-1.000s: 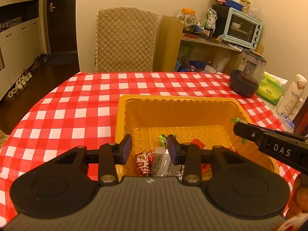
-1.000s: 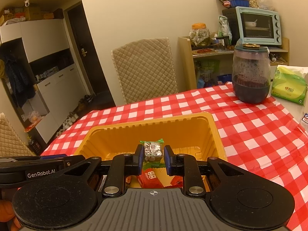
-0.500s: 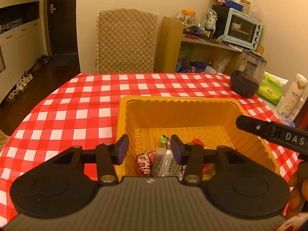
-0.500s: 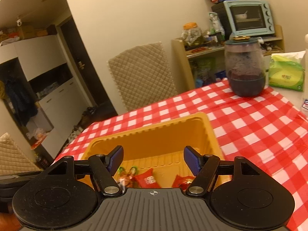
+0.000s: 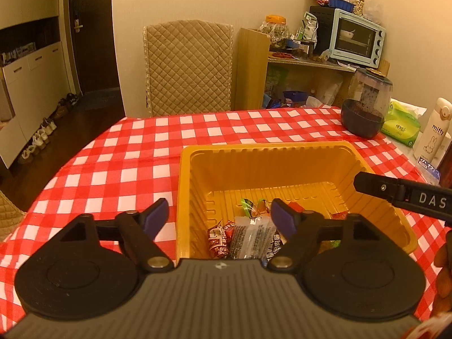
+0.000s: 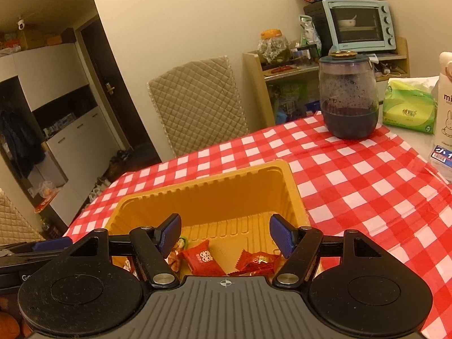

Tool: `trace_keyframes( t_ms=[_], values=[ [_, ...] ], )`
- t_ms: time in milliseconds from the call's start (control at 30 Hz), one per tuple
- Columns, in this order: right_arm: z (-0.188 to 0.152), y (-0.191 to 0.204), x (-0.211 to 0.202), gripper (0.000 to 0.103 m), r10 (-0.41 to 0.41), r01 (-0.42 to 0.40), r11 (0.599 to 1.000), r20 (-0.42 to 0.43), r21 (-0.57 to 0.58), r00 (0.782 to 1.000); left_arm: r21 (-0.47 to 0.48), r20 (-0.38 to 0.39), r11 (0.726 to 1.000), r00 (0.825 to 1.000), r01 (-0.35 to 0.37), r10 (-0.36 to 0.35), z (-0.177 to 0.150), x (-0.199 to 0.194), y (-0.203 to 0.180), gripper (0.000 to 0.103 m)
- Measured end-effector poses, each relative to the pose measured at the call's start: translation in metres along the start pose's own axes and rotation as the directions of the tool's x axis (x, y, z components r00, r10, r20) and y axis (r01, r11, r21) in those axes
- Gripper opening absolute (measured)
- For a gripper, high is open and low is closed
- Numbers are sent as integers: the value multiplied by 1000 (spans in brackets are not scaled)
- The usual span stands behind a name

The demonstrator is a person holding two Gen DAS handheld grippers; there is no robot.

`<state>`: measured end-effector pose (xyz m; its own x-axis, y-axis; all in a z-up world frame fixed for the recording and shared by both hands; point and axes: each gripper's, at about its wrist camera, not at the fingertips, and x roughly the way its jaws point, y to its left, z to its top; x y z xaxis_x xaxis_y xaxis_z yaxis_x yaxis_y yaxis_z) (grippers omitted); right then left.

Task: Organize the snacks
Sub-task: 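Lift both open tools up and back from the tray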

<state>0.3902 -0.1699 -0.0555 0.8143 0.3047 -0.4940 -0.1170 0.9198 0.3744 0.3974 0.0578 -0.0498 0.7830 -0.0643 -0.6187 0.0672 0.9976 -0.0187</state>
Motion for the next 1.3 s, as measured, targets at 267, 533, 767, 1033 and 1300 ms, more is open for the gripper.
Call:
trace_keyframes(
  t_ms=[267, 533, 767, 1033, 1300],
  values=[
    [-4, -3, -25, 69, -8, 8, 1000, 7, 9, 1000, 33, 25, 999, 999, -30, 29, -8, -25, -13, 94],
    [-17, -10, -57, 71, -31, 31, 999, -6, 13, 1000, -17, 36, 999, 999, -30, 30, -28, -61, -21, 103],
    [-30, -12, -95, 74, -46, 47, 999, -18, 13, 999, -44, 55, 999, 998, -20, 23, -46, -105, -33, 102],
    [-48, -4, -148, 82, -52, 48, 998, -78, -51, 996, -75, 19, 996, 998, -57, 59, -67, -158, -42, 102],
    [-64, 4, -203, 83, -61, 54, 996, -108, -68, 992, -105, -15, 993, 999, -49, 47, -91, -217, -45, 102]
  ],
)
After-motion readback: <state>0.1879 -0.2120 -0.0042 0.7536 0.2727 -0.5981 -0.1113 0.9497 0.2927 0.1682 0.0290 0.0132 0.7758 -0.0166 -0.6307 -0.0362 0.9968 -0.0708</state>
